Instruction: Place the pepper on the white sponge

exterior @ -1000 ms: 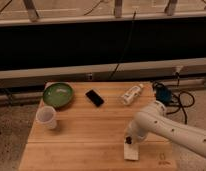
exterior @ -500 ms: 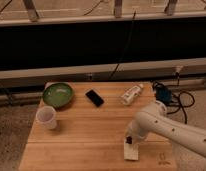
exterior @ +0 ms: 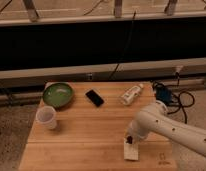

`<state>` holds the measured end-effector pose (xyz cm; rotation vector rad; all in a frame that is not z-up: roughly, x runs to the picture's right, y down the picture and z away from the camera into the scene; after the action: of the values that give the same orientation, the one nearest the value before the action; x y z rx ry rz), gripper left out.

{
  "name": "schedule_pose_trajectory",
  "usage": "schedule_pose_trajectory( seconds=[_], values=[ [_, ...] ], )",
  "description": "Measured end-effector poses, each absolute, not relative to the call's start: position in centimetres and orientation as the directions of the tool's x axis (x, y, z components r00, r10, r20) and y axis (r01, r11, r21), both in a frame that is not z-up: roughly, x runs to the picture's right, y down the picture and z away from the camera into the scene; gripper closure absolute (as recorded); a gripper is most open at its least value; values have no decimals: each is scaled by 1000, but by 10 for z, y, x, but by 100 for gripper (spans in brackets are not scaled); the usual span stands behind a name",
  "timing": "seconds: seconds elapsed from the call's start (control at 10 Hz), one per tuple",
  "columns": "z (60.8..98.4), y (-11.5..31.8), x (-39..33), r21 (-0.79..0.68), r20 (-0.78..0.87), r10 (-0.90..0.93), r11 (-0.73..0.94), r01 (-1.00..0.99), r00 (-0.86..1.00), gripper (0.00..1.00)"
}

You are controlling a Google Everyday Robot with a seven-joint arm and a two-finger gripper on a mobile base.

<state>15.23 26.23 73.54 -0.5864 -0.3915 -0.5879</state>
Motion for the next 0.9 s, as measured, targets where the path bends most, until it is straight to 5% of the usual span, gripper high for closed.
schedule_pose_trajectory(
  seconds=[0.3,0.7,0.9],
  values=[
    [736,262,153,-401,501,-401,678,616,767,72],
    [736,261,155,-401,503,-402,676,618,766,38],
    [736,261,155,-401,503,-403,674,620,764,34]
  ],
)
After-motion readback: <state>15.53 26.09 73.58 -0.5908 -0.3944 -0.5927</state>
